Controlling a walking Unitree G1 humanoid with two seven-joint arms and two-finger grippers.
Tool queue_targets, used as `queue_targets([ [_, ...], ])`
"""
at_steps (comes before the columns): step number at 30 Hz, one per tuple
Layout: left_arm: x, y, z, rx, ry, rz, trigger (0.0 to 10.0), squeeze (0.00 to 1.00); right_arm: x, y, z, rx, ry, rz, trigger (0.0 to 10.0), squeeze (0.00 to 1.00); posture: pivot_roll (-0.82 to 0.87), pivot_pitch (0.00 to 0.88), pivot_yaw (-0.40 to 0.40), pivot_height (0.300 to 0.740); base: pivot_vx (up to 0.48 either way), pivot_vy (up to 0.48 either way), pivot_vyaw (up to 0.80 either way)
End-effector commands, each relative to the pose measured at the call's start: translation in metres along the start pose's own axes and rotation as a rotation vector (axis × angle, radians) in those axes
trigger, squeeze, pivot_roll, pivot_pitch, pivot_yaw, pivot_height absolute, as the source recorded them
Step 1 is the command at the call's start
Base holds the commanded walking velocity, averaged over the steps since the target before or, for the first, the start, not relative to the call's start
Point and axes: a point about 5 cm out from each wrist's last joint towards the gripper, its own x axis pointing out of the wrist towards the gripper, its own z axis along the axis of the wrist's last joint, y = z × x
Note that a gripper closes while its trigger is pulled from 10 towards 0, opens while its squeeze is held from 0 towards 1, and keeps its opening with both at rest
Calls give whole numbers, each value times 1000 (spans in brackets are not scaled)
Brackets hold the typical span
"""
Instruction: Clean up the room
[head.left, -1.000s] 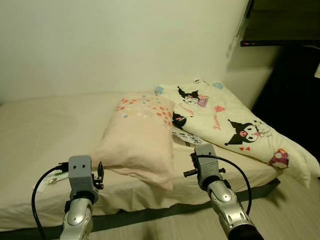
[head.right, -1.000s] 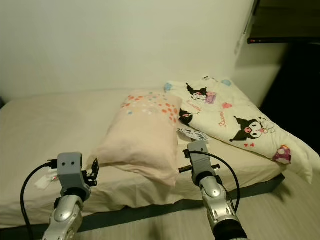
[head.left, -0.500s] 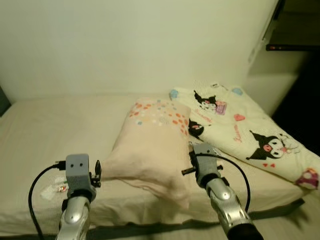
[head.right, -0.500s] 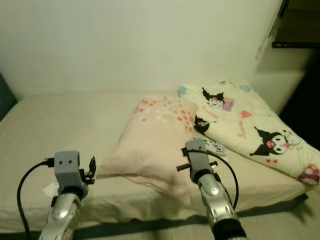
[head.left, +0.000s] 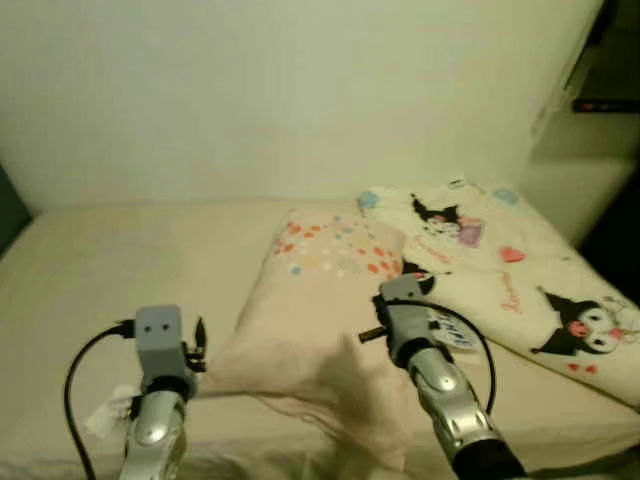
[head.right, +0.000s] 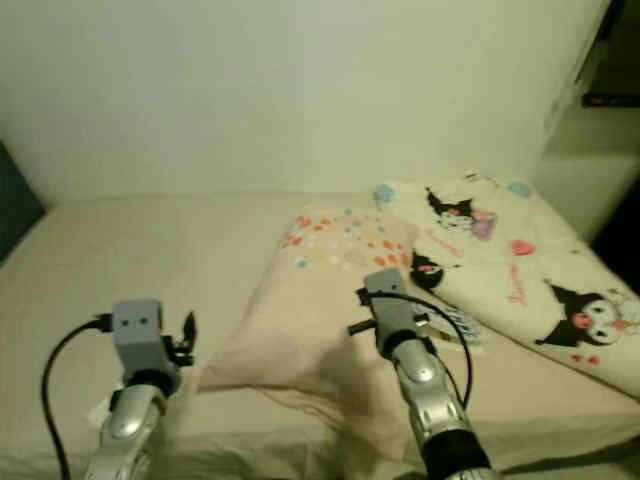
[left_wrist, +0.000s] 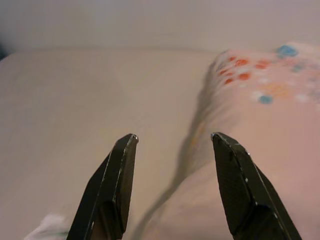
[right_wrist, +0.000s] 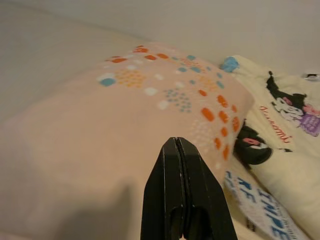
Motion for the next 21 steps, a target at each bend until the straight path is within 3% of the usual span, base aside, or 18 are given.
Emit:
queue_targets([
  [1, -4, 3, -5, 6, 23, 5, 10000, 0, -1, 0, -3, 13, 15, -8, 10000, 0, -85, 28, -61, 740, 0, 0, 0],
  [12, -2, 3, -3, 10, 17, 0, 10000, 0, -2, 0, -3, 15, 10, -15, 10000, 0, -88, 30, -51, 740, 0, 0, 0],
  [21, 0, 3, -2, 17, 9, -9, 10000, 0, -3, 1, -3, 21, 8, -20, 10000, 0, -86, 31, -46, 740, 0, 415, 0],
])
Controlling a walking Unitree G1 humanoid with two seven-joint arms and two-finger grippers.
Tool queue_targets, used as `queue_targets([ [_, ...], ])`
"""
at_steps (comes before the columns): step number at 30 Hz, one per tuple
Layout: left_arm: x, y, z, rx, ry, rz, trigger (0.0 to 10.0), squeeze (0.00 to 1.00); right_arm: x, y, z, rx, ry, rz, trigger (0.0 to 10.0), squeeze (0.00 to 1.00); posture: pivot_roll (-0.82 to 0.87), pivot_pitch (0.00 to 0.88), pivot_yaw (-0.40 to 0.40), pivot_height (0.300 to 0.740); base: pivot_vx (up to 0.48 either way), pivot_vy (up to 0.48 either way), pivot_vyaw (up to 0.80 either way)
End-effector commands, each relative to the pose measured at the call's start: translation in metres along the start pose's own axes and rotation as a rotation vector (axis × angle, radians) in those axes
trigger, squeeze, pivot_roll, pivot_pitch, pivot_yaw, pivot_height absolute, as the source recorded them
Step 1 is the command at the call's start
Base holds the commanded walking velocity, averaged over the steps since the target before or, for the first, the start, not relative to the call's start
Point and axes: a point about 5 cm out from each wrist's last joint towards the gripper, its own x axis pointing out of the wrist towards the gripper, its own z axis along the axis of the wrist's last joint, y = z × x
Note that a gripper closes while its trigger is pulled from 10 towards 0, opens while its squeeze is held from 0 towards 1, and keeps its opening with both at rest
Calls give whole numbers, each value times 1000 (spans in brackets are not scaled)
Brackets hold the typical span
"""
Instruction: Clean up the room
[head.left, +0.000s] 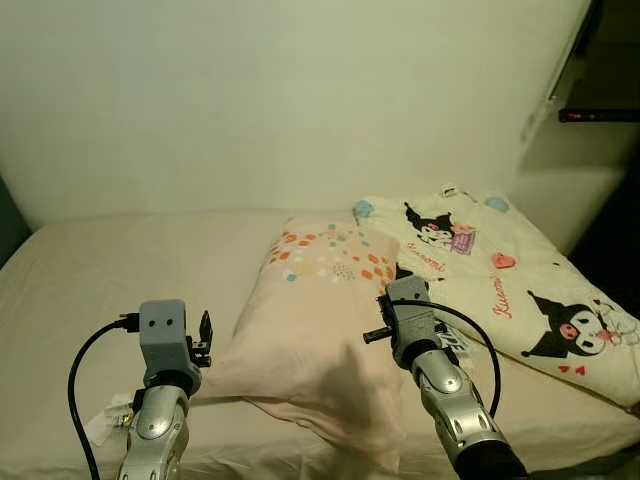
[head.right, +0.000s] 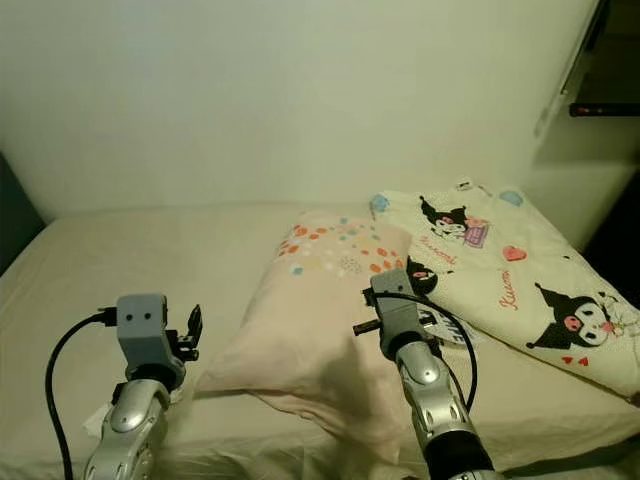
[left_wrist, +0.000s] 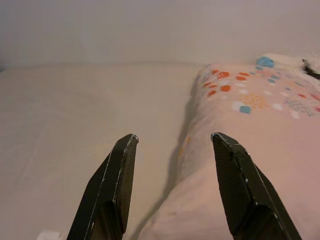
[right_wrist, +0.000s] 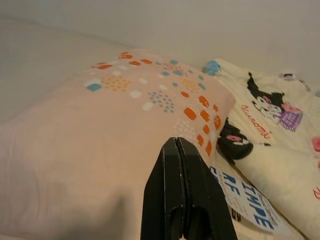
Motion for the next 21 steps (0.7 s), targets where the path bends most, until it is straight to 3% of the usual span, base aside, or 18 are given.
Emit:
queue_targets([
  [1, 0, 4, -2, 12, 13, 4, 10000, 0, -1, 4, 0, 11, 1, 6, 10000, 0, -86, 31, -46, 740, 0, 439, 0],
  [21, -1, 8, 0, 29, 4, 7, 10000, 0, 1, 10, 0, 20, 1, 15, 10000, 0, -66, 37, -49, 740, 0, 434, 0],
])
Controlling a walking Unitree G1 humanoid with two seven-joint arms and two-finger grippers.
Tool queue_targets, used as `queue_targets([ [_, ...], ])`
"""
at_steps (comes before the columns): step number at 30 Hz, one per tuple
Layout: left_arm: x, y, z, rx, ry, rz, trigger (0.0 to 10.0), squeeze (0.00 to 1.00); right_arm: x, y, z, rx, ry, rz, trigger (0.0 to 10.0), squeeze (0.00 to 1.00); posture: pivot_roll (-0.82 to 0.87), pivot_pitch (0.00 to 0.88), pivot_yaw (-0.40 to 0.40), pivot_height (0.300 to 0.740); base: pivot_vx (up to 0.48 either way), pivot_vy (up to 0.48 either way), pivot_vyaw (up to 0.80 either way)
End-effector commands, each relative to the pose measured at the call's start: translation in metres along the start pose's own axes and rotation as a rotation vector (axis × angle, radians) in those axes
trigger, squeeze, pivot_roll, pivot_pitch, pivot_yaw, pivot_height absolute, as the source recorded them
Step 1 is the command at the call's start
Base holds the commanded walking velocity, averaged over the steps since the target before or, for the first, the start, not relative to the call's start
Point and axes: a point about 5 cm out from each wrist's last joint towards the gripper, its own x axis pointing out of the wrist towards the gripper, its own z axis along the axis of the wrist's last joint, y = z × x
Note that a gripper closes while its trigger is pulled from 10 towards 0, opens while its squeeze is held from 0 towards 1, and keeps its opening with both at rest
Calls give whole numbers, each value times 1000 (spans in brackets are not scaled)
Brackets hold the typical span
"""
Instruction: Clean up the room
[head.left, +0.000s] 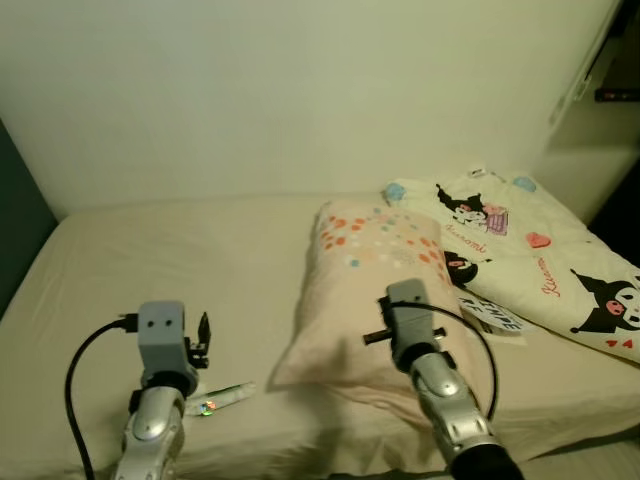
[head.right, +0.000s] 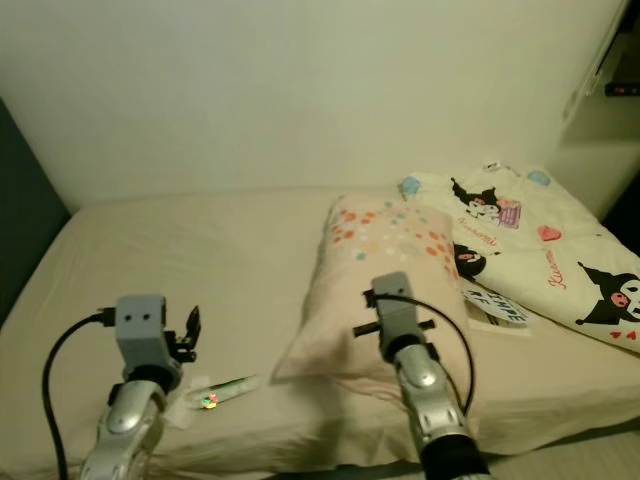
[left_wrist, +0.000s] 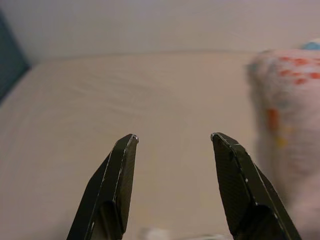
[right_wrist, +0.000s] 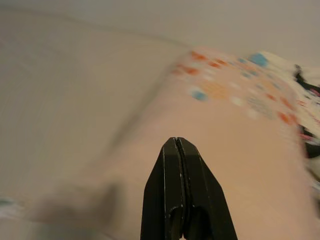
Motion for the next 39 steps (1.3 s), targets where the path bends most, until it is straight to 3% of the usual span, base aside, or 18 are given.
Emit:
queue_targets([
  [1, 0, -2, -1, 4, 7, -10, 10000, 0, -2, -5, -2, 6, 9, -19, 10000, 0, -66, 37, -45, 740, 0, 431, 0],
  [11, 0, -3, 0, 3, 5, -12, 10000, 0, -1, -5, -2, 24, 6, -31, 10000, 0, -66, 38, -40, 740, 0, 429, 0],
  [21, 0, -8, 3, 23, -2, -32, 10000, 0, -2, -3, -4, 27, 9, -31, 10000, 0, -61, 42, -33, 740, 0, -480, 0],
  [33, 1, -9, 0, 31, 20, -45, 10000, 0, -3, -6, -4, 32, 7, -44, 10000, 0, -62, 39, -22, 740, 0, 0, 0],
  [39, 1, -11, 2, 55, 15, -58, 10000, 0, -6, -4, -8, 36, 15, -48, 10000, 0, -59, 37, -17, 740, 0, -480, 0],
])
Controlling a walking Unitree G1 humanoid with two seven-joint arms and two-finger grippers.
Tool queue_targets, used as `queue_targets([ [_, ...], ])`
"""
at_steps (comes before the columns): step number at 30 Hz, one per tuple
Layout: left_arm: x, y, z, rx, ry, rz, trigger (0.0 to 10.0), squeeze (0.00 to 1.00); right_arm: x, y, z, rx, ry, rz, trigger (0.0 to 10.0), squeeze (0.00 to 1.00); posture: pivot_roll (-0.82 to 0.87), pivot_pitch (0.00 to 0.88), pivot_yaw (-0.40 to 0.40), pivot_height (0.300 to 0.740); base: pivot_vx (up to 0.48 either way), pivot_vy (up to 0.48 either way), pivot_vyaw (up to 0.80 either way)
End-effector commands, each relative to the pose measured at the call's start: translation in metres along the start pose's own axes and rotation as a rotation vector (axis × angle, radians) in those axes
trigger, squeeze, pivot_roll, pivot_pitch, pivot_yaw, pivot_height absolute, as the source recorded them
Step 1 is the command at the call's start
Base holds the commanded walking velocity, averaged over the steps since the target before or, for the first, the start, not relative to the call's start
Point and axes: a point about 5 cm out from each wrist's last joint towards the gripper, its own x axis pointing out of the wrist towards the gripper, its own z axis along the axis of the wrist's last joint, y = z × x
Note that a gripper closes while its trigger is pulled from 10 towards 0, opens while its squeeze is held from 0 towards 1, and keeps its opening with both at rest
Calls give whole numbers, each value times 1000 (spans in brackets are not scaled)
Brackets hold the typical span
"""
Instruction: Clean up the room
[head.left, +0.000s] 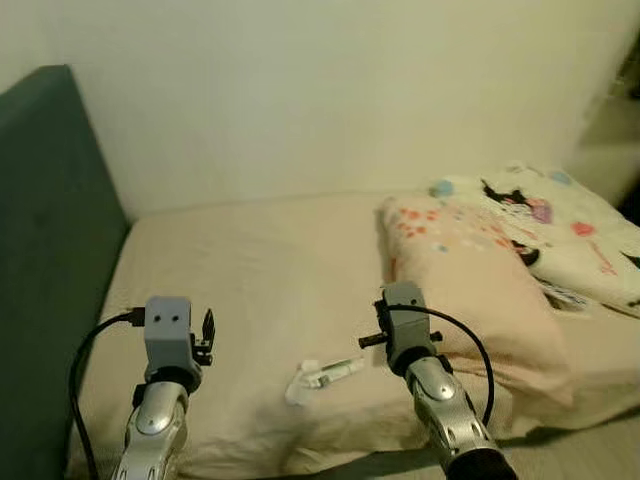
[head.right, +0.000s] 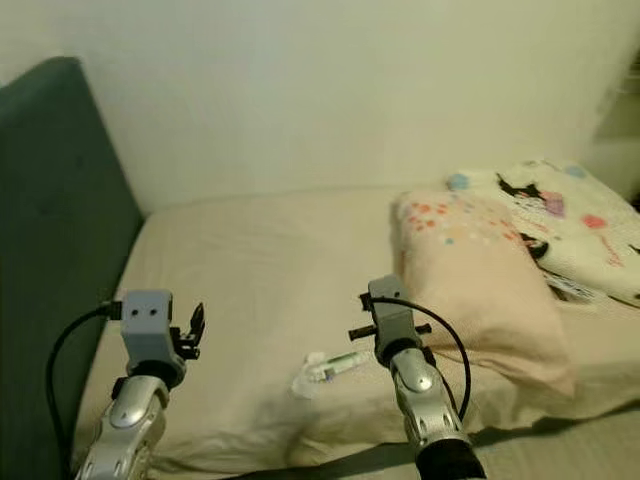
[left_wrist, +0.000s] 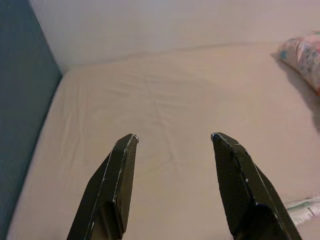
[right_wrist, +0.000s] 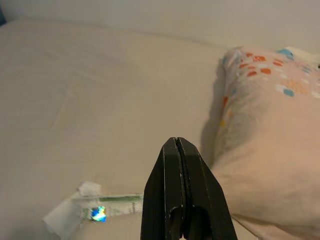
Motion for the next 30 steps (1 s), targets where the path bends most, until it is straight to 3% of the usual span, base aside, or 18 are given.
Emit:
queue_targets([
  [1, -1, -1, -1, 18, 13, -8, 10000, 0, -1, -1, 1, 13, -7, -9, 10000, 0, -59, 37, -17, 740, 0, -480, 0],
  [4, -1, 0, -2, -13, 19, 11, 10000, 0, -1, -1, 1, 15, -9, -9, 10000, 0, -59, 37, -15, 740, 0, 0, 0],
  [19, 1, 5, -15, 5, 122, 60, 10000, 0, 1, -2, 4, 71, 1, 3, 10000, 0, -72, 40, -8, 740, 0, 0, 0],
  [30, 7, -2, -14, -32, 138, 29, 10000, 0, 4, -2, 11, 37, -16, 31, 10000, 0, -91, 33, -3, 740, 0, 0, 800],
])
